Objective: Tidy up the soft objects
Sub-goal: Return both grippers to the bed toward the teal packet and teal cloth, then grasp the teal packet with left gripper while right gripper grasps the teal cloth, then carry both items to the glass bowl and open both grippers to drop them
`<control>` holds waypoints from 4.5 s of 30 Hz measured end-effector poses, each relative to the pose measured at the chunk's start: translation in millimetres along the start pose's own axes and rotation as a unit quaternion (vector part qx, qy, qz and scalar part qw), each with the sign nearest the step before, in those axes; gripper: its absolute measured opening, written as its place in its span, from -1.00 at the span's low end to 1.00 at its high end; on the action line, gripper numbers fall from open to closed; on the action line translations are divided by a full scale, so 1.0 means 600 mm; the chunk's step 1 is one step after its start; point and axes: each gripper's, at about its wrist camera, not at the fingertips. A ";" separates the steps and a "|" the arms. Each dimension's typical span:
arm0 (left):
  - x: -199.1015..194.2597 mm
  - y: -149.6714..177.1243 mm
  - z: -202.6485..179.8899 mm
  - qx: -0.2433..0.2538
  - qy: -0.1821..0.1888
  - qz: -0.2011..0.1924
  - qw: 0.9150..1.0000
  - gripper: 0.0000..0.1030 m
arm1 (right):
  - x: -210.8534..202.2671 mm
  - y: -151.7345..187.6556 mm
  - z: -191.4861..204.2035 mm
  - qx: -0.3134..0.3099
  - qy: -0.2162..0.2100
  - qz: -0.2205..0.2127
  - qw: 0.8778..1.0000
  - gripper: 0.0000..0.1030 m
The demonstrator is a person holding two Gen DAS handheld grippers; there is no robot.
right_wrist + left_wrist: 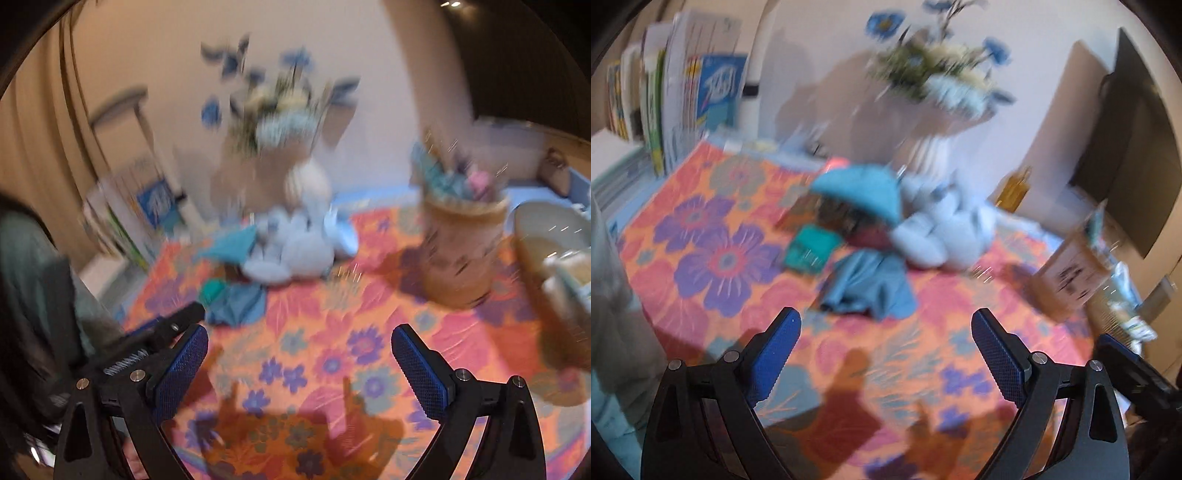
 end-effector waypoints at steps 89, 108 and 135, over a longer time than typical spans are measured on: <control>0.059 -0.060 0.061 0.051 0.067 0.019 0.996 -0.32 | 0.146 0.025 -0.035 0.065 -0.068 0.118 0.989 0.10; 0.063 -0.057 0.063 0.046 0.091 0.028 0.994 -0.31 | 0.170 0.025 0.082 -0.055 0.119 0.080 0.988 -0.53; -0.087 -0.026 -0.413 0.307 0.248 -0.030 0.918 -0.31 | -0.229 -0.032 -0.236 0.133 0.134 -0.120 0.975 -0.68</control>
Point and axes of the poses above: each gripper's, at about its wrist camera, not at the fingertips, and x roughly the way its jaws point, z to its left, y to its underside, and after that the axes turned 9 degrees about y, right-handed
